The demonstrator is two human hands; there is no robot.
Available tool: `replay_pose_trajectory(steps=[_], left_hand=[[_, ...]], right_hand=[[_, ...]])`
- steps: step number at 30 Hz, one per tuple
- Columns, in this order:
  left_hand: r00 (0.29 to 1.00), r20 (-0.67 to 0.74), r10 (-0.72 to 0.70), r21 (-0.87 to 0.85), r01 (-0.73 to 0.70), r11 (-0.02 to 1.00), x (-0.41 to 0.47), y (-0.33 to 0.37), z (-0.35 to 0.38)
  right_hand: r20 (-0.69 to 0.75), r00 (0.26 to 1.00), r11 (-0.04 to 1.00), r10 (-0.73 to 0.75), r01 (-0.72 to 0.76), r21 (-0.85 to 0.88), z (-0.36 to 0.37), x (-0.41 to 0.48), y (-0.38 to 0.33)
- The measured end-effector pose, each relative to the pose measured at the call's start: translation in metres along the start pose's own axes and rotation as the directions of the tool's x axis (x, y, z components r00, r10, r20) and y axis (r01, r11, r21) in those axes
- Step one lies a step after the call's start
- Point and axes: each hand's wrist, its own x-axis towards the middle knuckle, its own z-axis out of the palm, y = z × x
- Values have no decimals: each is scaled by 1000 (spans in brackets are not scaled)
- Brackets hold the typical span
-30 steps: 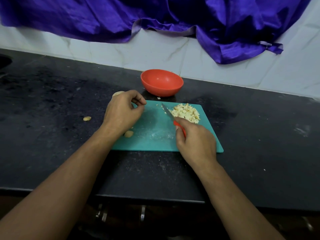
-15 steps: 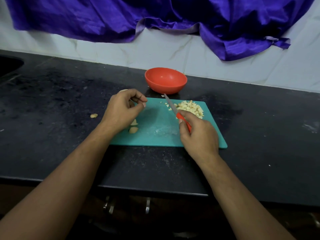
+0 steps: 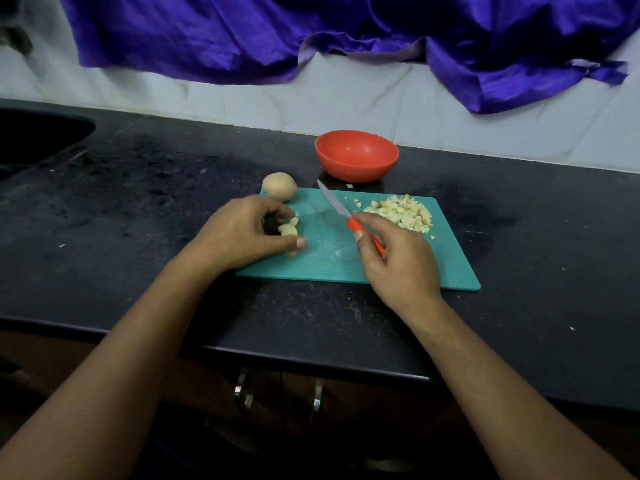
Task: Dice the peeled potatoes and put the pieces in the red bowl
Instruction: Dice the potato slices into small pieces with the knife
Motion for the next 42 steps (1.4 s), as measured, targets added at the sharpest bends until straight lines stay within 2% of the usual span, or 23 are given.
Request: replay_pose_trajectory(steps=[4, 18, 22, 27, 32, 38, 42], left_hand=[[999, 45, 5, 88, -9, 996, 1, 4, -2], [990, 120, 70, -27, -67, 997, 42, 36, 33], [990, 116, 79, -60, -72, 996, 53, 40, 37], [988, 21, 152, -100, -150, 984, 47, 30, 41], [980, -13, 198, -71, -198, 978, 45, 28, 45], [981, 58, 183, -84, -178, 980, 46, 23, 42], [984, 48, 169, -94, -164, 982, 48, 22, 43]], right_hand=[[1, 1000, 999, -10, 10, 32, 0, -1, 5], [-62, 990, 990, 129, -124, 70, -1, 4, 16], [-65, 985, 985, 161, -156, 74, -2, 4, 17], [-60, 984, 983, 165, -159, 88, -3, 4, 17], [-51, 984, 982, 170, -165, 90, -2, 4, 18], [-44, 982, 978, 183, -178, 106, -3, 4, 18], [-39, 982, 978, 185, -180, 102, -2, 5, 18]])
